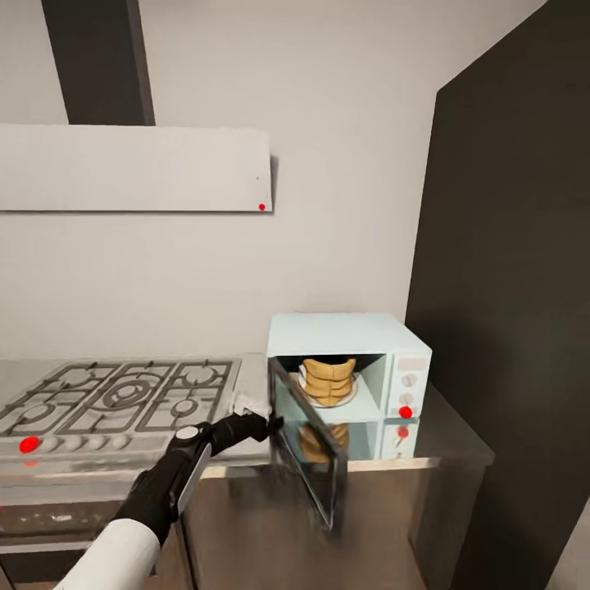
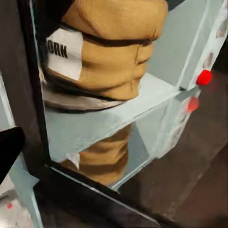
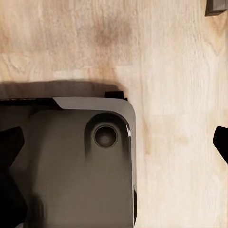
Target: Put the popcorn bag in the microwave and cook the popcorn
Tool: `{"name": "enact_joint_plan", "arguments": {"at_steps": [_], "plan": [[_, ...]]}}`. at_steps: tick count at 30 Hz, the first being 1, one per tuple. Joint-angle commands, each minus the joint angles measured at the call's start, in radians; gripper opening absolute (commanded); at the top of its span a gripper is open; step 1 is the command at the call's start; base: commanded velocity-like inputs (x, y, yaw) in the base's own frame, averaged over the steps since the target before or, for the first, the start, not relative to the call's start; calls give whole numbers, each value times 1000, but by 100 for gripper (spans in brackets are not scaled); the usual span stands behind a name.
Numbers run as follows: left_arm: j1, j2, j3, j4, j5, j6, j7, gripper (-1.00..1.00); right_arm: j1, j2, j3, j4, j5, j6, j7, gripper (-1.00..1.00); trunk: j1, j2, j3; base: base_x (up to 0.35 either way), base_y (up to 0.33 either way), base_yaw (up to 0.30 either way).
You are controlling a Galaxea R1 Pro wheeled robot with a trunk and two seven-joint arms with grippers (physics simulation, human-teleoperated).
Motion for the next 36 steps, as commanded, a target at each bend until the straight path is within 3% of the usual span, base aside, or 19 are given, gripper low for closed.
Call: {"name": "enact_joint_plan", "arguments": {"at_steps": [1, 2, 4, 14, 17, 22, 27, 35, 36], "plan": [[0, -2, -54, -2, 3, 11, -6, 100, -1, -1, -5, 4, 1, -5, 1, 100, 0, -1, -2, 3, 0, -277], [0, -2, -83, -2, 3, 12, -4, 100, -1, -1, -5, 4, 1, -5, 1, 100, 0, -1, -2, 1, 0, -277], [0, -3, -104, -2, 3, 12, -4, 100, -1, -1, -5, 4, 0, -5, 1, 100, 0, -1, -2, 1, 0, -277], [0, -19, -126, -3, 3, 10, 12, 100, -1, -1, -5, 4, 1, -5, 1, 100, 0, -1, -2, 0, 0, -277], [0, -24, -126, -3, 3, 9, 88, 100, -1, -1, -5, 4, 1, -5, 1, 100, 0, -1, -2, 0, 0, -278], [0, -25, -122, -3, 5, 4, 134, 100, -1, -1, -5, 4, 1, -5, 1, 100, 0, -1, -2, 0, 0, -278], [0, -55, -122, -2, 6, -8, 305, 100, -1, -1, -5, 4, 1, -5, 1, 100, 0, -1, -2, 0, 0, -278], [0, -65, -113, -2, 11, -11, 360, 100, -1, -1, -5, 4, 1, -5, 1, 100, 0, -1, -2, 0, 0, -278], [0, -65, -106, -2, 12, -11, 394, 100, -1, -1, -5, 4, 1, -5, 1, 100, 0, -1, -2, 0, 0, -278]]}}
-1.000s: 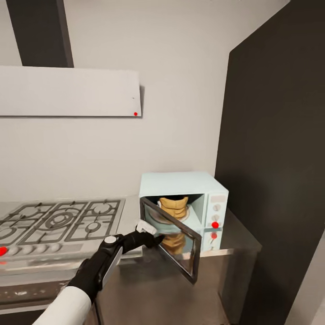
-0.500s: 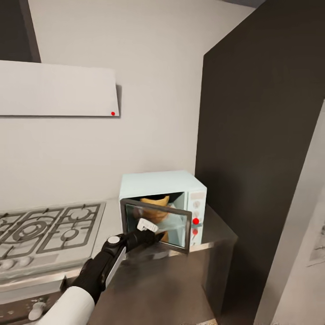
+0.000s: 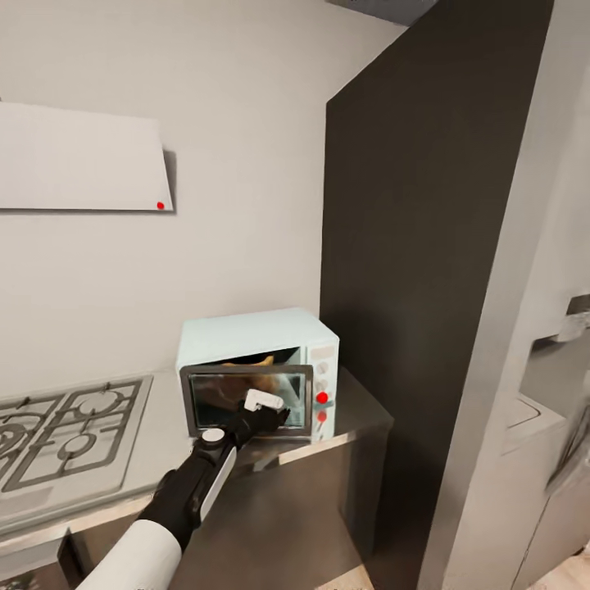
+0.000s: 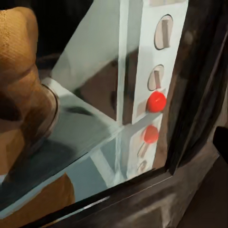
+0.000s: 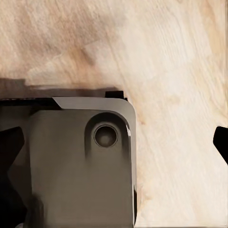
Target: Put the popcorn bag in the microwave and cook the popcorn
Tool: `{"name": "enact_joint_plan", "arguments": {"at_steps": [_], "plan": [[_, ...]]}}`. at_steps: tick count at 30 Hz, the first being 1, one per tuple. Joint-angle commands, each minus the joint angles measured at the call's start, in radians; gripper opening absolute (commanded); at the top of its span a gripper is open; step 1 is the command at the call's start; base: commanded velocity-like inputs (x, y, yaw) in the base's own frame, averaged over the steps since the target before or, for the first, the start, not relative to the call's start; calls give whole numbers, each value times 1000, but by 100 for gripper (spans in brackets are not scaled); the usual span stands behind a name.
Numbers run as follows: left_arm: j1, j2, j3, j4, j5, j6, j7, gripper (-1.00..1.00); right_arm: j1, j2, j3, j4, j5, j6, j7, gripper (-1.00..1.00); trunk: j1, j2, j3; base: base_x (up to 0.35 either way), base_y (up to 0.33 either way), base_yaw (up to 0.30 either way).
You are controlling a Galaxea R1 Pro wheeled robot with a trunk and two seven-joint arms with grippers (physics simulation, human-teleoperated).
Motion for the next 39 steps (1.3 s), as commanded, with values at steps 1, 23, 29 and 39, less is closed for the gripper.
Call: {"name": "enact_joint_plan", "arguments": {"at_steps": [1, 23, 29, 39], "plan": [[0, 0, 6, -2, 2, 6, 54, 100, -1, -1, -5, 4, 1, -5, 1, 100, 0, -1, -2, 0, 0, -275], [0, -2, 11, -1, 3, 4, 196, 100, -1, -1, -5, 4, 1, -5, 2, 100, 0, -1, -2, 111, 0, -29], [0, -2, 12, 1, 3, -46, 196, 100, -2, -1, -4, 4, 1, -5, 2, 100, 0, -1, -2, -184, 0, 0], [0, -2, 12, 2, 3, -53, 196, 100, -2, -1, -5, 4, 1, -6, 2, 100, 0, -1, -2, -340, 0, 0]]}}
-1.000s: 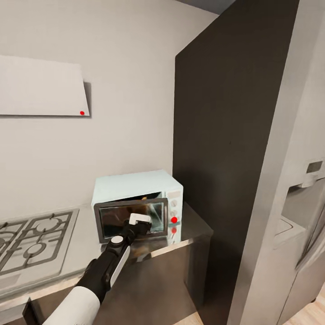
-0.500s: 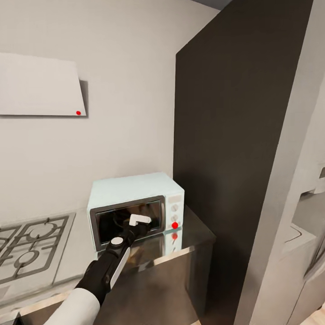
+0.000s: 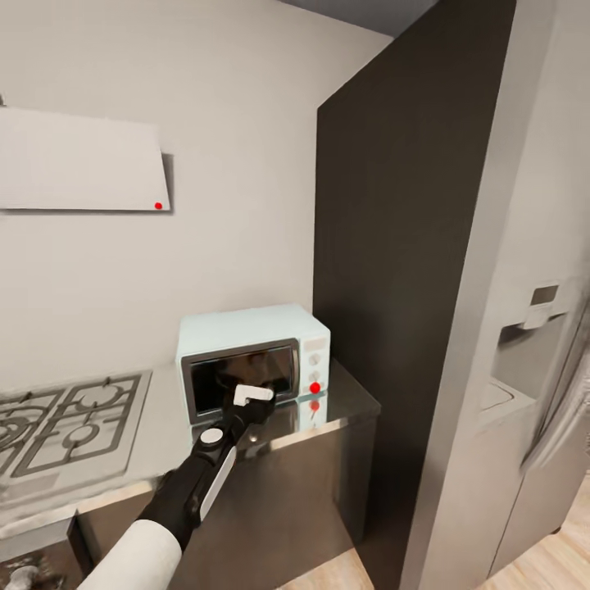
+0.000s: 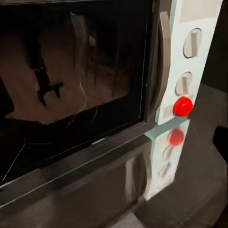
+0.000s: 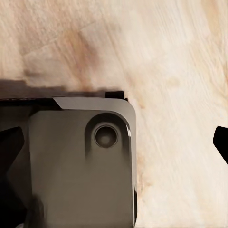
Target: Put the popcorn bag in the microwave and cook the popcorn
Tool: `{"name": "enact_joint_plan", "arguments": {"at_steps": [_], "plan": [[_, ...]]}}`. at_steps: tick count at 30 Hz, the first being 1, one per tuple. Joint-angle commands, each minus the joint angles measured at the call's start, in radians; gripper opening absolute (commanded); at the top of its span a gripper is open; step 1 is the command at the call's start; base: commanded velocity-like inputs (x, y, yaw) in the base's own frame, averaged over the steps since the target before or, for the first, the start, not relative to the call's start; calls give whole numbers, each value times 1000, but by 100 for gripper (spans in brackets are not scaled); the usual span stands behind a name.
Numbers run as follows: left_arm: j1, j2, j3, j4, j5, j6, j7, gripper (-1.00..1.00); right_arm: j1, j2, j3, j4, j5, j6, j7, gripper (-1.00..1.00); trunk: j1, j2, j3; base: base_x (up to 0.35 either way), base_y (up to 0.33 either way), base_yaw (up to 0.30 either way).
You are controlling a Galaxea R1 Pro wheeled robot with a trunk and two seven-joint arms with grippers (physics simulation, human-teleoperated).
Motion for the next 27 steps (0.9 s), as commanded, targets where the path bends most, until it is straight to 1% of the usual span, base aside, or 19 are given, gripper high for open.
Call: {"name": "enact_joint_plan", "arguments": {"at_steps": [1, 4, 6, 7, 8, 9, 10, 11, 12, 14, 15, 18, 19, 21, 22, 24, 25, 26, 27], "plan": [[-1, 1, 1, 1, 1, 6, -1, 100, -1, -1, -6, 3, 1, -9, 1, 100, 0, -1, -2, -343, 0, 0], [-1, 6, 4, 40, 1, 9, 1, 100, -1, -4, -8, 0, 1, -15, -2, 100, 0, -1, -2, -343, 0, 0], [-1, 12, 8, 206, 2, 5, 1, 100, -1, -6, -8, -4, 1, -17, -2, 100, 0, -1, -2, -343, 0, 0], [-1, 13, 17, 331, 2, -13, 0, 100, -1, -7, -9, -5, 1, -18, -2, 100, 0, -1, -2, -343, 0, 0], [-1, 15, 28, 412, 2, -39, -1, 100, -1, -7, -9, -5, 1, -19, -2, 100, 0, -1, -2, -343, 0, 0], [-1, 28, 69, 608, 2, -147, 0, 100, -1, -7, -10, -5, 1, -20, -2, 100, 0, -1, -2, -306, 0, 0], [-1, 41, 93, 728, 3, -212, 0, 100, -1, -7, -12, -6, 1, -20, -2, 100, 0, -1, -2, -287, 0, 0], [-1, 52, 103, 777, 3, -239, 0, 100, -1, -7, -14, -6, 1, -20, -2, 100, 0, -1, -2, -227, 0, 0], [9, 77, 113, 826, 4, -267, 1, 100, -1, -7, -16, -7, 1, -21, -2, 100, 0, -1, -2, -93, 0, 0], [53, 110, 117, 846, 4, -270, 1, 100, -1, -7, -18, -9, 1, -39, -2, 100, 0, -1, -2, -49, 0, 0], [111, 129, 119, 854, 4, -251, 2, 100, -1, -7, -19, -20, 0, -81, -2, 100, 0, -1, -2, -16, 0, 0], [241, 148, 121, 859, 4, -132, 1, 100, -1, 0, -18, -99, 0, -235, 1, 100, 0, -1, -2, -5, 0, 0], [294, 157, 121, 859, 4, -53, 0, 100, -1, 13, -17, -154, -1, -294, 4, 100, 0, -1, -2, 0, 0, 0], [347, 171, 121, 860, 4, 37, -1, 100, -1, 45, -17, -242, -1, -329, 6, 100, 0, -1, -2, 0, 0, 0], [409, 181, 121, 860, 4, 77, -2, 100, -4, 71, -15, -319, -2, -338, 7, 100, 0, -1, -2, 0, 0, 0], [463, 187, 121, 860, 4, 100, -2, 100, -18, 89, -7, -385, -2, -340, 9, 100, 0, -1, -2, 0, 0, 0], [480, 188, 121, 860, 4, 105, -3, 100, -29, 93, -1, -399, -2, -340, 13, 100, 0, -1, -2, 0, 0, 0], [514, 188, 120, 860, 4, 110, -3, 100, -47, 104, 14, -416, -2, -343, 25, 100, 0, -1, -2, 0, 0, 0], [525, 188, 120, 860, 4, 111, -3, 100, -52, 118, 25, -420, -2, -345, 29, 100, 0, -1, -2, 0, 0, 0]]}}
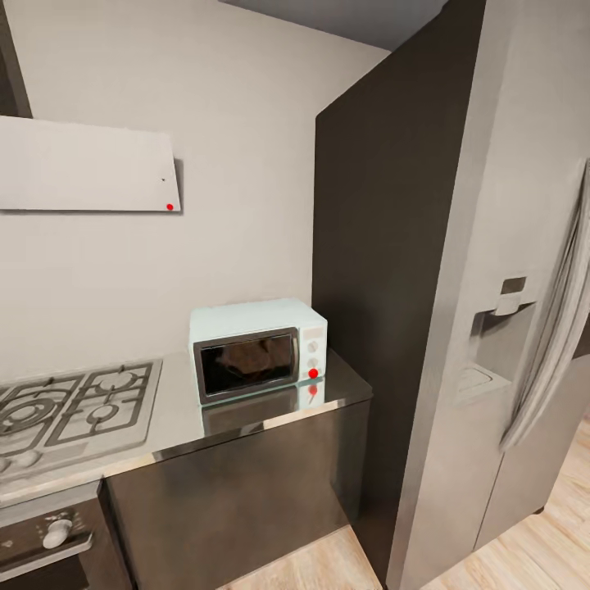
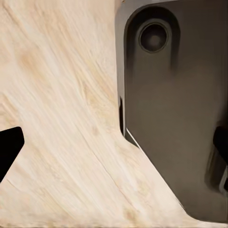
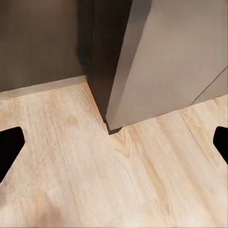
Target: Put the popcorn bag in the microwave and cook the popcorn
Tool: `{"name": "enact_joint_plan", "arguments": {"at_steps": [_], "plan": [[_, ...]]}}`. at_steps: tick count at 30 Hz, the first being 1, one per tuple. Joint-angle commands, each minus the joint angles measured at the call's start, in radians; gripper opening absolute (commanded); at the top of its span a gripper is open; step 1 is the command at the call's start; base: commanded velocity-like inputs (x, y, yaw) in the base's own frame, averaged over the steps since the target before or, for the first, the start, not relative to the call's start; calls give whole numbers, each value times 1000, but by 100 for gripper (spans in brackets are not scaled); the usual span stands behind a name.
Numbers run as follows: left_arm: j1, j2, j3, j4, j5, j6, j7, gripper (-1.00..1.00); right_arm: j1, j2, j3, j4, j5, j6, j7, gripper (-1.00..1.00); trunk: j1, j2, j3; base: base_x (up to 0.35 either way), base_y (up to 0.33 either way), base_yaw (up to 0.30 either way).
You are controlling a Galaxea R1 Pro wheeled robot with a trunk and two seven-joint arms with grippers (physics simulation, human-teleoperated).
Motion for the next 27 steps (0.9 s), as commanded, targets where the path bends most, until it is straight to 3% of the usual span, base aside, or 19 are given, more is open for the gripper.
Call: {"name": "enact_joint_plan", "arguments": {"at_steps": [1, 4, 6, 13, 19, 24, 27], "plan": [[10, 0, -6, -2, 1, 6, -1, 100, -5, 17, 15, -5, 2, -6, 10, 100, 0, -1, -2, 0, 0, 0], [19, 1, -5, -2, 1, 7, -1, 100, -9, 33, 128, -9, 2, -11, 8, 100, 0, -1, -1, 0, 0, 161], [20, 1, -6, -2, 1, 7, -1, 100, -9, 35, 160, -9, 2, -11, 7, 100, 0, -1, 0, 0, 0, 251], [20, 0, -7, -2, 1, -5, -1, 100, -10, 36, 171, -10, 2, -15, 6, 100, 0, -1, 0, 0, 0, 273], [20, 0, -7, -2, 1, -6, -1, 100, -10, 36, 170, -13, 1, -65, 6, 100, 0, -1, 0, 0, 0, 277], [20, -2, -7, -2, 1, -6, -1, 100, -10, 38, 170, -192, -5, -60, 11, 100, 0, -1, 0, 0, 0, 288], [20, -3, -7, -2, 1, -6, -2, 100, -11, 47, 185, -327, -8, -17, 12, 100, 0, -1, 0, 0, 0, 290]]}}
